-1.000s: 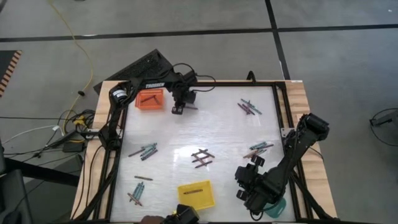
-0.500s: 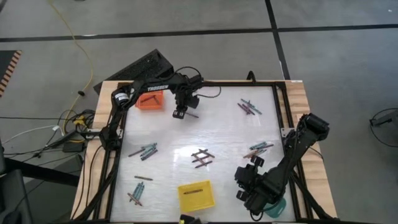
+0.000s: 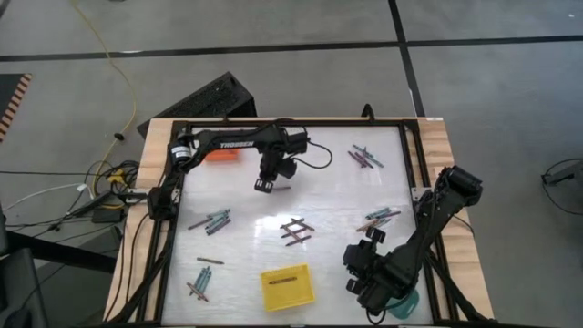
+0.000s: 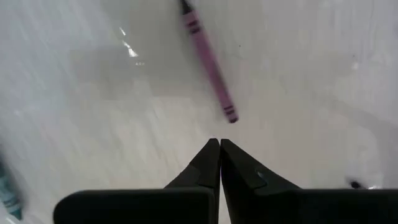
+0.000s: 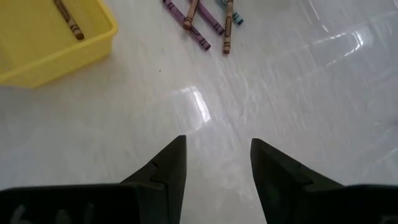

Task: Sort crayons
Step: Put the purple crayon into the orange bin

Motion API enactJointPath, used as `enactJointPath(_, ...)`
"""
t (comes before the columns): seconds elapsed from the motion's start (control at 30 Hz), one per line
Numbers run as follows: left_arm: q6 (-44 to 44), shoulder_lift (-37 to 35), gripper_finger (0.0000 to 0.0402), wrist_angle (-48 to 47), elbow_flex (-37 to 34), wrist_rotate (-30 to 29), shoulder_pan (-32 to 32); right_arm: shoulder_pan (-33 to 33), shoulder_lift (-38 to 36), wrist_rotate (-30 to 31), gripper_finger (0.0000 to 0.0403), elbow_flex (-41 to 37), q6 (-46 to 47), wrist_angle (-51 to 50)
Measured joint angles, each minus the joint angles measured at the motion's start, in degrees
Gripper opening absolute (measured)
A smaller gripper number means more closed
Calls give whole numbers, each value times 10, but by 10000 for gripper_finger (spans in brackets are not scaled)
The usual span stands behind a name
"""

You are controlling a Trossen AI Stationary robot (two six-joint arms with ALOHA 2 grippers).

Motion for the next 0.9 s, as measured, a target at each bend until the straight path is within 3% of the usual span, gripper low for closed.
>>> enactJointPath(0.2, -45, -21, 13, 28, -41, 15, -21, 14, 0, 1, 170, 0, 3, 0)
enactJointPath(0.53, -172, -78, 134, 166, -122, 4, -105, 28, 5, 35, 170, 0, 4, -7)
enactJointPath(0.73, -188, -78, 143, 238, -183, -98, -189, 32, 5, 37, 170, -16, 10, 3)
enactJointPath(0.9, -228, -78, 141, 278, -218, -140, -199, 34, 5, 31, 170, -27, 20, 20)
